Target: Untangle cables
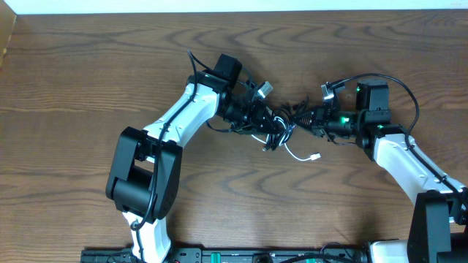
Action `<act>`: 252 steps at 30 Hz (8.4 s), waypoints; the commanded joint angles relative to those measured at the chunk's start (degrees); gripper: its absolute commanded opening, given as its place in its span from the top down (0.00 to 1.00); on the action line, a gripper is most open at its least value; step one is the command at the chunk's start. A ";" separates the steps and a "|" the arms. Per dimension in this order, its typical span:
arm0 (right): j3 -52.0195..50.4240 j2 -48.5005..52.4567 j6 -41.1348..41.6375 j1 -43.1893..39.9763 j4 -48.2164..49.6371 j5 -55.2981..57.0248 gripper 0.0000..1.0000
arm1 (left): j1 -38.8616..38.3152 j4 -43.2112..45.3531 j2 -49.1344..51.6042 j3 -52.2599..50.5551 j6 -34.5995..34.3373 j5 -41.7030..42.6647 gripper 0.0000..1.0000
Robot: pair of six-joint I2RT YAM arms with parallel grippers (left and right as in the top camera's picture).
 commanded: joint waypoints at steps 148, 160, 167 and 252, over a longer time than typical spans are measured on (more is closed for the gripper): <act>1.36 -4.07 -19.12 16.00 -20.06 33.27 0.81 | 0.24 -6.29 0.20 0.00 0.94 1.11 0.93; 0.59 -4.07 -20.92 16.00 -23.47 31.26 0.99 | 4.02 -0.46 0.20 0.00 -4.52 4.20 0.93; -2.36 -4.07 -24.33 16.00 -26.05 31.26 0.99 | 7.04 2.29 0.17 0.00 -8.09 4.22 0.93; -12.96 -4.83 2.45 12.79 2.01 13.99 0.99 | 5.38 0.70 0.20 0.00 -19.37 3.10 0.93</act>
